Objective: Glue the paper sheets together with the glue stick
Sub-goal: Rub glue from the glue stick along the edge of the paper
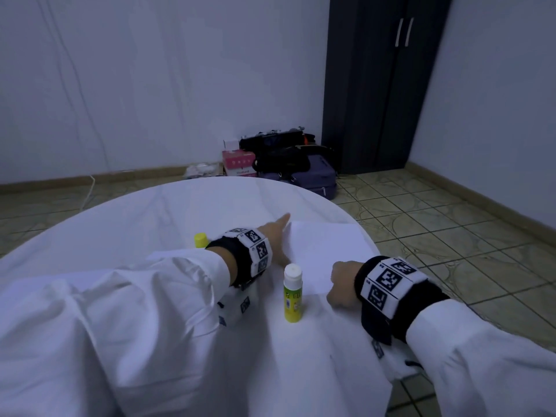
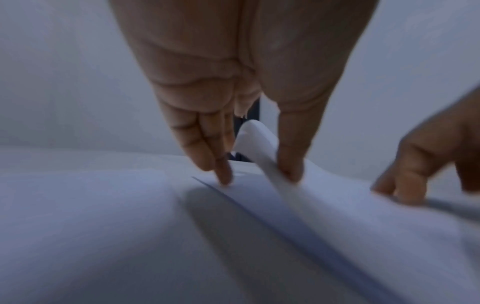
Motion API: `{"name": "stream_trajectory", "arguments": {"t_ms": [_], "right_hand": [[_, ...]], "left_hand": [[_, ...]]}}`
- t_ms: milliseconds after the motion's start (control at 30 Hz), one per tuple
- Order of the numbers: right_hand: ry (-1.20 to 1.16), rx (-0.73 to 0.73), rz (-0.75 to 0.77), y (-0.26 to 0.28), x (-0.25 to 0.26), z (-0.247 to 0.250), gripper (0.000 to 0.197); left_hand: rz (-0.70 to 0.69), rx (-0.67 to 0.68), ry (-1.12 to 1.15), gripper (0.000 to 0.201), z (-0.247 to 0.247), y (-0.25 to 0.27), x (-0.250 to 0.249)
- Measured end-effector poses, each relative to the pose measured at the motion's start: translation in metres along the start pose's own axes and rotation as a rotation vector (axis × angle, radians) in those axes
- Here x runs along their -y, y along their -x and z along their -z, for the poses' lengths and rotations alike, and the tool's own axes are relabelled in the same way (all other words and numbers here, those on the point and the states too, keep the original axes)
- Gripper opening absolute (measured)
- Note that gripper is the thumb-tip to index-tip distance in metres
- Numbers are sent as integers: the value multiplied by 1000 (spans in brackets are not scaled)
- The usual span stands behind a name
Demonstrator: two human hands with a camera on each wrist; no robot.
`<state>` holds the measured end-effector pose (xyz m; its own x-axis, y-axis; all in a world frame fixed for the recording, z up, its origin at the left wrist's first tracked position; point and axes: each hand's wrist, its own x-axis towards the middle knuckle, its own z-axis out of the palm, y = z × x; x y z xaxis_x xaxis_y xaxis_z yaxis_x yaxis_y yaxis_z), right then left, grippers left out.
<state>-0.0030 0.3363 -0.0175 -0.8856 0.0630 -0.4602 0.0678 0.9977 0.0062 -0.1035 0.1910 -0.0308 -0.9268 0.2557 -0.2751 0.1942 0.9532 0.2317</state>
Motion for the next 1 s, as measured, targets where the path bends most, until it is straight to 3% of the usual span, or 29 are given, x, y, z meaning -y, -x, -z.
{"name": "stream_trajectory", "arguments": {"t_ms": [100, 200, 300, 400, 467, 633, 767, 867, 1000], "right_hand": [[-160, 34, -1, 0, -1, -1, 72], [-372, 67, 138, 9, 1, -3, 95], [-485, 29, 263, 23, 14, -9, 61], [-515, -69, 251, 36, 26, -15, 37], [-545, -137, 262, 44, 28, -16, 17], [-884, -171, 210, 64, 35, -12, 12], [-881, -190, 145, 69, 51, -13, 25], [-825, -236, 180, 73, 69, -14, 31], [-820, -347, 326, 80, 96, -11, 24]], "left_hand": [[11, -104, 251, 107, 10, 4, 2], [83, -151, 496, 78, 10, 19, 5], [101, -134, 678, 42, 10, 38, 9], [123, -150, 720, 37, 9, 58, 26], [128, -186, 695, 36, 9, 81, 41], [146, -91, 575, 33, -4, 149, 86], [157, 36, 402, 37, -25, 202, 115], [190, 142, 248, 50, -37, 229, 127], [168, 101, 54, 67, -44, 247, 137]]}}
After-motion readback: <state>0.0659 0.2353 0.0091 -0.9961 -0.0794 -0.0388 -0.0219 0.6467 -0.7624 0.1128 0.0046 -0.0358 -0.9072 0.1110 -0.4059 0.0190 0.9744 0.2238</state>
